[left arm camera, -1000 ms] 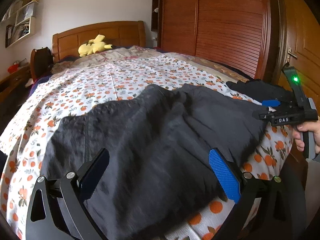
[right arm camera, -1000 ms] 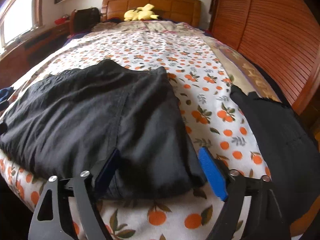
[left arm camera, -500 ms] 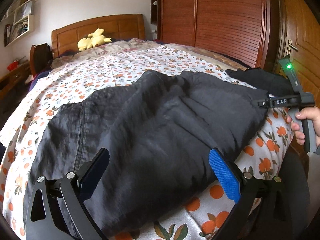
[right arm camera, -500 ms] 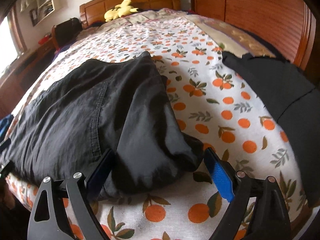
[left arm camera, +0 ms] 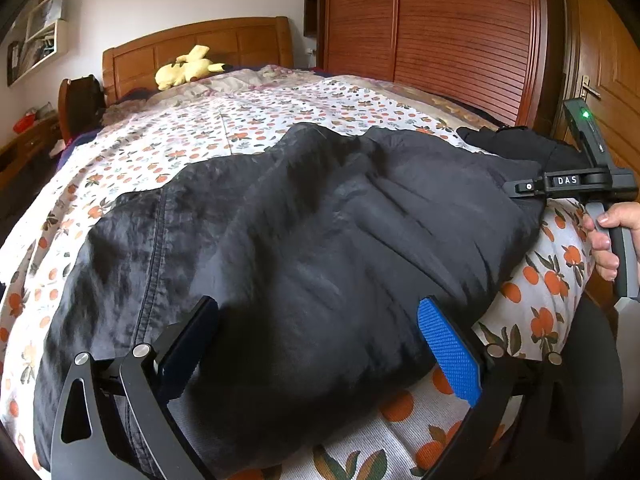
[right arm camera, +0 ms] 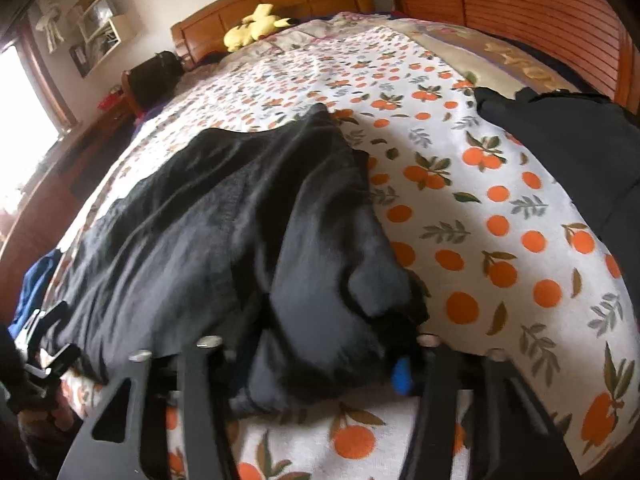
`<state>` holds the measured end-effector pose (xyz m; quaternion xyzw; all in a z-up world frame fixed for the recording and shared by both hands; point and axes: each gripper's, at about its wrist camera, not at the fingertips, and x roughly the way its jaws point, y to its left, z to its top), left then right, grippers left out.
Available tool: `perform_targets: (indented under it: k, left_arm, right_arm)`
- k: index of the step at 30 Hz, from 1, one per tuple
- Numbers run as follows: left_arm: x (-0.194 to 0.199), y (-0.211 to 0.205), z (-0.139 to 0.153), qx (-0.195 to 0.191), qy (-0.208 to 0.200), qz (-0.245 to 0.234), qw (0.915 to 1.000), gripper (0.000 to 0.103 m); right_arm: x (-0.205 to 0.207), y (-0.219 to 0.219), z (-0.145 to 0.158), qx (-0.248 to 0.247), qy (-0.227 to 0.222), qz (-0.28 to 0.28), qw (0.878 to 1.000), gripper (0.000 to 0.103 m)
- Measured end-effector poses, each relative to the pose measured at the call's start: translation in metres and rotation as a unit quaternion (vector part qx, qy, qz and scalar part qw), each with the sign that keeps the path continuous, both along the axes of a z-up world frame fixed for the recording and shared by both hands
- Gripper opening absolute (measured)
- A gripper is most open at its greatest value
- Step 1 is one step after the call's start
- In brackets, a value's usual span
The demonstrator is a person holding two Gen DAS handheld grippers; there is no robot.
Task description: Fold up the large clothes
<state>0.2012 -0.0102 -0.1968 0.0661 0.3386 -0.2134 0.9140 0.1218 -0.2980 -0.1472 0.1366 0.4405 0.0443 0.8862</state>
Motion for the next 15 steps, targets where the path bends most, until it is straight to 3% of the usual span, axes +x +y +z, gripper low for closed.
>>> perform_targets:
  k: [1,4,15]
  left_arm:
    - [0.0,0.0,0.0,-0.001,0.0,0.001,1.0,0.1]
    - [0.001,0.002,0.001,-0.004,0.0,0.003,1.0,0.1]
    - [-0.007,0.036,0.026,-0.029,-0.023,0.028,0.9989,0.1]
  right_arm:
    - [0.001,0.002,0.003,-0.005,-0.004,0.001,1.0,0.029]
    - [0.002,0.012,0.018,-0.029,-0.025,0.013,0.999,0.021]
    - [0.005,0.058,0.082,-0.038,-0.106,0.065,0.991,0.015]
